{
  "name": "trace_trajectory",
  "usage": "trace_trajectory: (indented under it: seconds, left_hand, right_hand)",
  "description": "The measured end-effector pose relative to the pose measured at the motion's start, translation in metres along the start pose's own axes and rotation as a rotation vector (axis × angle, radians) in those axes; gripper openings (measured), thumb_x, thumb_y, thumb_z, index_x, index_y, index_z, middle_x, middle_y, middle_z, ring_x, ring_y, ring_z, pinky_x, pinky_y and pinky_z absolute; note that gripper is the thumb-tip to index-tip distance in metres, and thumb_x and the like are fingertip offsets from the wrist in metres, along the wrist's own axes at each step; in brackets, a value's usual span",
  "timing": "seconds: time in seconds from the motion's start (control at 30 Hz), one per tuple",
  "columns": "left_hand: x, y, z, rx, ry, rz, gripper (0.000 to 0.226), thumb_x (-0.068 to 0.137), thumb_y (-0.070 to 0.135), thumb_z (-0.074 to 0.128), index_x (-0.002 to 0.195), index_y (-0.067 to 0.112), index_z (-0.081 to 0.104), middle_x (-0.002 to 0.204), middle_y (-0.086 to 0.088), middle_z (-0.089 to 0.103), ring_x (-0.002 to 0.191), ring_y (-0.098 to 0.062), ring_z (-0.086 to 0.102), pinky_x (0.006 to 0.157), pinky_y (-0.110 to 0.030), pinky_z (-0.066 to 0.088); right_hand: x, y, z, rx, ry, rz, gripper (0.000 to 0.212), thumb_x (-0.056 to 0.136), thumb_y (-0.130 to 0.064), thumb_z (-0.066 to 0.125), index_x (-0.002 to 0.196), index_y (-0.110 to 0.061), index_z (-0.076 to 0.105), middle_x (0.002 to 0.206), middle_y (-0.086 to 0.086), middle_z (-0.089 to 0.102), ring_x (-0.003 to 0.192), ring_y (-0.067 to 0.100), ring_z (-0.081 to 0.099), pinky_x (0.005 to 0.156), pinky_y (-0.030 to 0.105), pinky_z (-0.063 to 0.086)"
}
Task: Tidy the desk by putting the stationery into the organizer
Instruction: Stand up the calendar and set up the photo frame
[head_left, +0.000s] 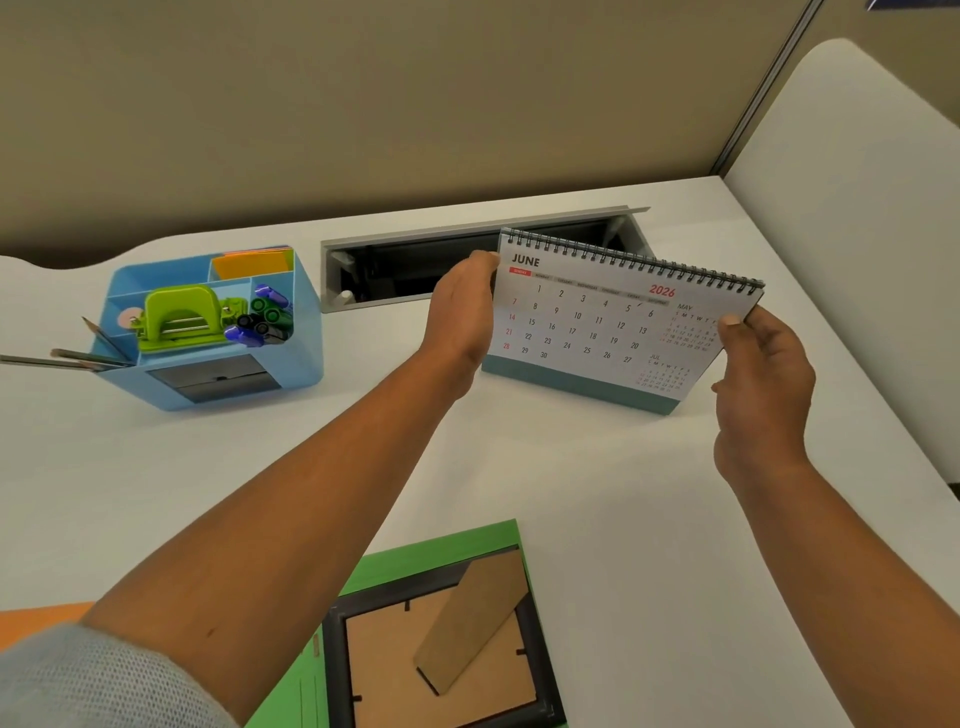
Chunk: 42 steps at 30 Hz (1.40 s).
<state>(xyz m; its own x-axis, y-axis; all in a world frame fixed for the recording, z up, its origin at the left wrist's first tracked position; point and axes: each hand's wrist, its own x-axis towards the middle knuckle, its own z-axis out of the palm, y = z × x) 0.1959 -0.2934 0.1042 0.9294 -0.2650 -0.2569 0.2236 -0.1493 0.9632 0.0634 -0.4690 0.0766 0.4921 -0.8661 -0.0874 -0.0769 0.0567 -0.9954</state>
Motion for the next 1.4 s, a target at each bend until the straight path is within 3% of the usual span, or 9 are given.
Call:
trace_trajectory:
  seconds: [0.1, 0.43, 0.7, 0.83, 0.93, 1.1, 1.2, 1.27, 1.4]
  left_hand:
    - [-0.004, -0.001, 0.0, -0.007, -0.002, -0.006, 0.037, 0.103, 0.026, 0.027, 0.084, 0.031, 0.058, 0.085, 0.018, 0.062, 0.081, -0.003, 0.055, 0.063, -0.016, 0.039]
    - [-0.011, -0.001, 0.004, -0.062, -0.029, -0.002, 0.036, 0.104, 0.028, 0.026, 0.091, 0.038, 0.058, 0.091, 0.021, 0.059, 0.082, 0.001, 0.052, 0.059, -0.012, 0.033]
    - [-0.011, -0.007, 0.01, -0.033, -0.027, 0.0, 0.036, 0.104, 0.027, 0.027, 0.114, 0.024, 0.062, 0.099, 0.019, 0.06, 0.087, 0.001, 0.051, 0.061, -0.016, 0.033]
    - [-0.012, -0.008, 0.007, 0.006, -0.033, 0.004, 0.035, 0.104, 0.027, 0.027, 0.117, 0.024, 0.061, 0.096, 0.023, 0.058, 0.084, 0.003, 0.049, 0.056, -0.012, 0.037]
    - [-0.014, -0.007, 0.006, -0.006, -0.052, -0.015, 0.03, 0.105, 0.026, 0.028, 0.096, 0.035, 0.055, 0.088, 0.028, 0.05, 0.078, 0.005, 0.045, 0.056, -0.011, 0.035]
    - [-0.018, -0.008, 0.006, -0.022, -0.049, -0.021, 0.03, 0.105, 0.026, 0.027, 0.084, 0.038, 0.045, 0.086, 0.025, 0.048, 0.078, 0.002, 0.043, 0.057, -0.015, 0.034]
    - [-0.025, -0.007, 0.002, 0.028, -0.021, -0.017, 0.021, 0.106, 0.028, 0.028, 0.112, 0.038, 0.046, 0.094, 0.028, 0.041, 0.075, 0.003, 0.04, 0.057, -0.01, 0.032]
    - [-0.029, -0.011, -0.003, 0.076, -0.003, 0.014, 0.038, 0.106, 0.03, 0.028, 0.144, 0.03, 0.033, 0.12, 0.018, 0.044, 0.091, 0.002, 0.041, 0.075, -0.016, 0.035]
    - [-0.039, -0.032, -0.019, 0.24, 0.065, 0.063, 0.047, 0.105, 0.034, 0.031, 0.151, 0.028, 0.025, 0.159, 0.006, 0.026, 0.141, -0.013, 0.028, 0.106, -0.03, 0.028]
  right_hand:
    - [-0.002, 0.001, 0.0, 0.009, -0.005, -0.003, 0.026, 0.097, -0.023, 0.053, 0.123, -0.018, 0.059, 0.104, -0.016, 0.065, 0.073, -0.02, 0.058, 0.056, 0.005, 0.044]
    - [-0.004, 0.003, 0.0, 0.031, 0.008, 0.001, 0.028, 0.098, -0.022, 0.053, 0.124, -0.015, 0.057, 0.106, -0.012, 0.065, 0.076, -0.018, 0.059, 0.058, 0.005, 0.045]
    - [-0.008, 0.0, 0.002, 0.018, 0.013, 0.031, 0.034, 0.096, -0.019, 0.057, 0.129, -0.014, 0.052, 0.068, -0.041, 0.061, 0.069, -0.021, 0.058, 0.056, 0.004, 0.045]
    - [-0.007, 0.003, 0.0, 0.023, 0.025, 0.007, 0.034, 0.095, -0.019, 0.059, 0.129, -0.014, 0.053, 0.082, -0.028, 0.063, 0.072, -0.021, 0.059, 0.058, 0.004, 0.046]
    - [-0.006, 0.006, -0.003, 0.011, 0.016, -0.013, 0.036, 0.094, -0.019, 0.061, 0.129, -0.016, 0.054, 0.102, -0.022, 0.063, 0.08, -0.017, 0.06, 0.06, 0.004, 0.046]
    - [-0.008, 0.009, -0.005, -0.025, 0.015, -0.029, 0.043, 0.092, -0.023, 0.064, 0.133, -0.02, 0.05, 0.131, -0.011, 0.055, 0.115, 0.005, 0.055, 0.067, 0.008, 0.048]
    - [-0.009, 0.008, -0.007, -0.025, 0.037, -0.024, 0.049, 0.09, -0.026, 0.066, 0.136, -0.022, 0.046, 0.135, -0.011, 0.048, 0.124, 0.01, 0.05, 0.079, 0.014, 0.044]
    - [-0.01, 0.008, -0.008, -0.023, 0.041, -0.015, 0.052, 0.09, -0.027, 0.066, 0.138, -0.022, 0.043, 0.137, -0.011, 0.046, 0.125, 0.01, 0.048, 0.077, 0.012, 0.041]
    - [-0.018, 0.008, -0.01, -0.037, 0.035, -0.009, 0.055, 0.091, -0.029, 0.065, 0.14, -0.022, 0.041, 0.141, -0.009, 0.044, 0.125, 0.009, 0.047, 0.074, 0.01, 0.038]
